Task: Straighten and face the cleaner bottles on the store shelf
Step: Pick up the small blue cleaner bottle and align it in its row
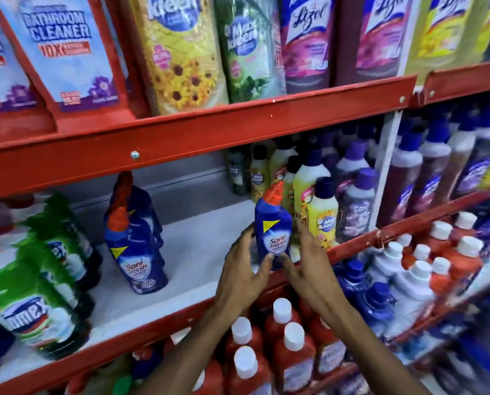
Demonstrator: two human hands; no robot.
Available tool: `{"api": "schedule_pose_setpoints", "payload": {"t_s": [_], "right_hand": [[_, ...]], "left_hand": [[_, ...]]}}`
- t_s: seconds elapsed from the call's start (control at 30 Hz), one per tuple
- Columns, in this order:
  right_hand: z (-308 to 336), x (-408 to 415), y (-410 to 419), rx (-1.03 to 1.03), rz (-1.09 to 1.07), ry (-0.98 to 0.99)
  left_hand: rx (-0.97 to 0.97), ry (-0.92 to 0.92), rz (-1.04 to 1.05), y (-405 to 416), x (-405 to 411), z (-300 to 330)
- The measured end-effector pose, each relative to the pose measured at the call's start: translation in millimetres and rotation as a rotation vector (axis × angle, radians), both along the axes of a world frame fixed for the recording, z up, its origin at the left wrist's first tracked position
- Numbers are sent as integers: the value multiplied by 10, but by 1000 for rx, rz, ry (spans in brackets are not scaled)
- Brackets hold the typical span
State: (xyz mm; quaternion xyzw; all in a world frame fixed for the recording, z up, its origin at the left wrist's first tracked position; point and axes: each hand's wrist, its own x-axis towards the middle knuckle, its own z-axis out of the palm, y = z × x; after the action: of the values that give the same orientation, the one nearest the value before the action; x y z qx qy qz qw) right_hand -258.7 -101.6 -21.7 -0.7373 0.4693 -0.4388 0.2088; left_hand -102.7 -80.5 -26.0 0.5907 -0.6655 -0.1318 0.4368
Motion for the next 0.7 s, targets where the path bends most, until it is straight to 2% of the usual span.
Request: {"api": "schedule_pose_setpoints", "payload": {"t_s": [0.13,0.27,0.5,0.7], "right_hand": [[37,9,-55,50,16,-21],[67,138,60,-20,62,-42],[161,944,529,-59,253,-155],[90,1640,789,-20,382,-127]], "left_hand": [[0,206,33,-51,-48,-11],[-66,311,54,129,70,-4],[-217,335,185,864,765,147],[-153,315,378,1300,1359,35]]}}
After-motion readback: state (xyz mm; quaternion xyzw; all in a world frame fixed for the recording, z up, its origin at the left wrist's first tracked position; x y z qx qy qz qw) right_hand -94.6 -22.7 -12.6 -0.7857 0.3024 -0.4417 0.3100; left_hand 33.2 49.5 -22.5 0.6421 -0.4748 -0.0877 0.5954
